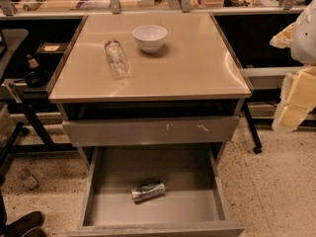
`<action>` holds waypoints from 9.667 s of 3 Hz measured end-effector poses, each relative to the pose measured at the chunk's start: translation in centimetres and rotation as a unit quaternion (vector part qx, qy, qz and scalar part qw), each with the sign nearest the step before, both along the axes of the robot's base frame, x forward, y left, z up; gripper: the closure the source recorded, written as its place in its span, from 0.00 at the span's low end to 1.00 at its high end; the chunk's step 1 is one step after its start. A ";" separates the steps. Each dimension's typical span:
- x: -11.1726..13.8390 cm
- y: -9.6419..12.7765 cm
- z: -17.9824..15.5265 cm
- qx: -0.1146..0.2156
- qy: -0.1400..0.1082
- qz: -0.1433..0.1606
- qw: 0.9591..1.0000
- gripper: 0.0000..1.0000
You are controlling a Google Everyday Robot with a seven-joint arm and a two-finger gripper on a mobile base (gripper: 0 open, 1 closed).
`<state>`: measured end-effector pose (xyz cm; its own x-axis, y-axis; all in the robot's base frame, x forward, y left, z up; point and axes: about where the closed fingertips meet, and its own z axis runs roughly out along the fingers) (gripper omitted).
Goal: Pick redbull can from middle drawer and place on counter
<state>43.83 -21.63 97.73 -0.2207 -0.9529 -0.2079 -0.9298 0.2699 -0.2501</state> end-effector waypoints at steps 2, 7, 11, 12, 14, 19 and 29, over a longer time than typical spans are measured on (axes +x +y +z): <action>-0.6 1.1 -2.7 0.008 0.019 -0.008 1.000 0.00; 0.1 8.3 -18.3 0.040 0.037 0.042 0.998 0.00; 1.3 14.0 -30.1 0.067 0.066 0.114 0.989 0.00; 1.3 14.0 -30.1 0.067 0.066 0.114 0.989 0.00; 2.6 18.5 -36.5 0.118 0.058 0.139 0.982 0.00; 5.3 20.0 -44.3 0.103 0.026 0.172 0.979 0.00; 7.3 25.5 -57.8 0.092 0.027 0.213 0.972 0.00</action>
Offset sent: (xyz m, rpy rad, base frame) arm -0.0183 0.0323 -0.0875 0.0506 0.1401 -0.0482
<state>51.10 3.86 39.96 0.1699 -0.9081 -0.3828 -0.9776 -0.1064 -0.1815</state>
